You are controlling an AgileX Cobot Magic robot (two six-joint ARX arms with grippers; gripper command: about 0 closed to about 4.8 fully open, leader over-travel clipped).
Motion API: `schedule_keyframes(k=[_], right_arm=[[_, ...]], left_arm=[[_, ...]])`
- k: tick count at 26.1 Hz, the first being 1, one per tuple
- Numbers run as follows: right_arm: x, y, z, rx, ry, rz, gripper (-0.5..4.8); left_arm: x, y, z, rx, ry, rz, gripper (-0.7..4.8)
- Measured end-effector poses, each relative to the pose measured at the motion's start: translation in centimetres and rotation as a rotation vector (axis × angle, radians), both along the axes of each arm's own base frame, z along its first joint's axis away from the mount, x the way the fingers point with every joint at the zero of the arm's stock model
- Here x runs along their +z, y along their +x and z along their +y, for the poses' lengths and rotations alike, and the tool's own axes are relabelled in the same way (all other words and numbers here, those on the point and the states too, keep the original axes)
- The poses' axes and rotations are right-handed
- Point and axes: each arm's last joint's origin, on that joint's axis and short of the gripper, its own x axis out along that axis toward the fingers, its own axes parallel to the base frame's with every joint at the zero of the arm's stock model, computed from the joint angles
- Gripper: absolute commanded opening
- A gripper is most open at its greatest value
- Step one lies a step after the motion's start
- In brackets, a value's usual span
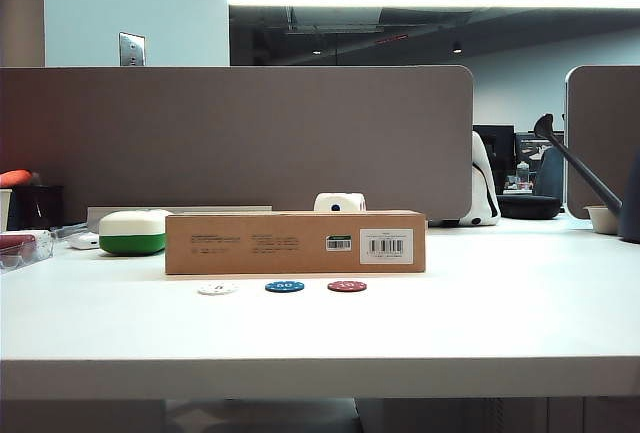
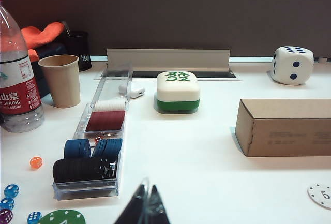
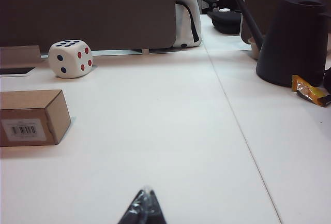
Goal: Push the chip with the lowest value in the row forward next to the rectangular box.
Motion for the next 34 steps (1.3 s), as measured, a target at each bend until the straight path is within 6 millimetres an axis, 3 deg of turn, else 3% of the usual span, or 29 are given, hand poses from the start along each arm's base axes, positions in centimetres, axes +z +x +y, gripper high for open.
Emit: schedule_keyframes(k=[15, 24, 28, 34], right_arm=[[0.0, 0.0, 0.0, 0.001, 0.0, 0.0, -0.05], [0.0, 0.0, 0.0, 0.008, 0.007, 0.001, -0.05], [-0.2, 0.0, 0.1, 0.008, 0.069, 0.025, -0.05], [-0.3, 0.0, 0.1, 0.005, 0.404, 0.053, -0.05]], left_arm=[[0.3, -0.1, 0.0, 0.0, 0.0, -0.003, -0.05], [4.4, -0.8, -0.8, -0.086, 0.001, 0.035, -0.05], [6.0, 0.5, -2.2, -0.219, 0.011, 0.134, -0.05], [7.8, 3.9, -6.9, -0.48, 0.069, 0.324, -0.05]])
